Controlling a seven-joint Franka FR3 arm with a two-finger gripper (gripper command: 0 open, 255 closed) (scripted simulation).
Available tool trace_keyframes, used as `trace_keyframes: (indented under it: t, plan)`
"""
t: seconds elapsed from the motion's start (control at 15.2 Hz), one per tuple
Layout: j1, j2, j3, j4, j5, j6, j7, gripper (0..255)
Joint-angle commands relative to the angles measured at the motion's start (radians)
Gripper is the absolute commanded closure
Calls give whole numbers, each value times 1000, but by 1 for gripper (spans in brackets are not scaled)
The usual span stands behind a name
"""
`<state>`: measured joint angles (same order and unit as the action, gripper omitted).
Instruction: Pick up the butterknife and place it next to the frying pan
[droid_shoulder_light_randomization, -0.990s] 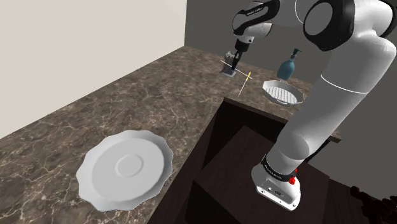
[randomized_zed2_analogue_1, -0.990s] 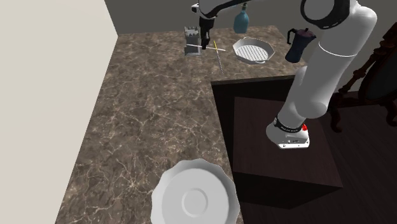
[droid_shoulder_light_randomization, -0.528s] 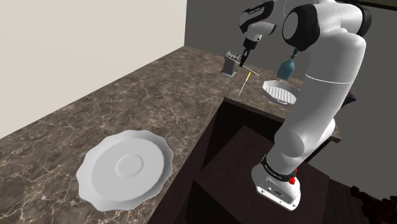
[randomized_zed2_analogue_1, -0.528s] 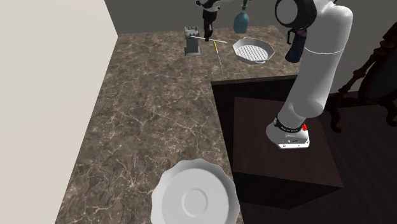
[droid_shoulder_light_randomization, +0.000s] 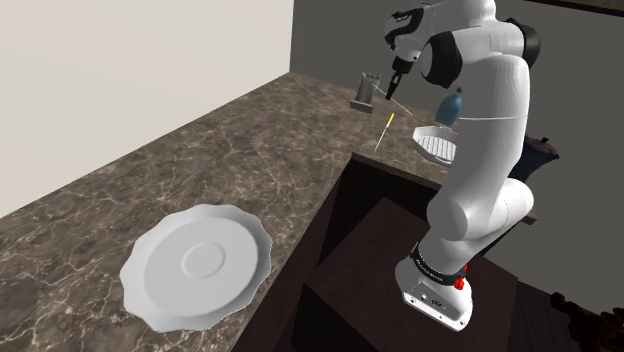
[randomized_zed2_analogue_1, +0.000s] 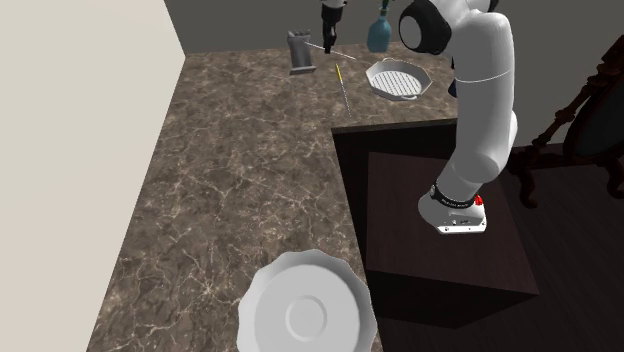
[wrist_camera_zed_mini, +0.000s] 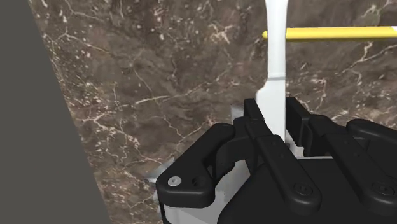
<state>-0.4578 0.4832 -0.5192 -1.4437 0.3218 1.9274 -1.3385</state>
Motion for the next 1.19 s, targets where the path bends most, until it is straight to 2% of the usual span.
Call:
trace_keyframes:
  t: [0.0,1.12]
  plan:
    - [-13,20,3,9,10,8,-13,255]
    - [-16,93,33,-119,62,199,-58,255]
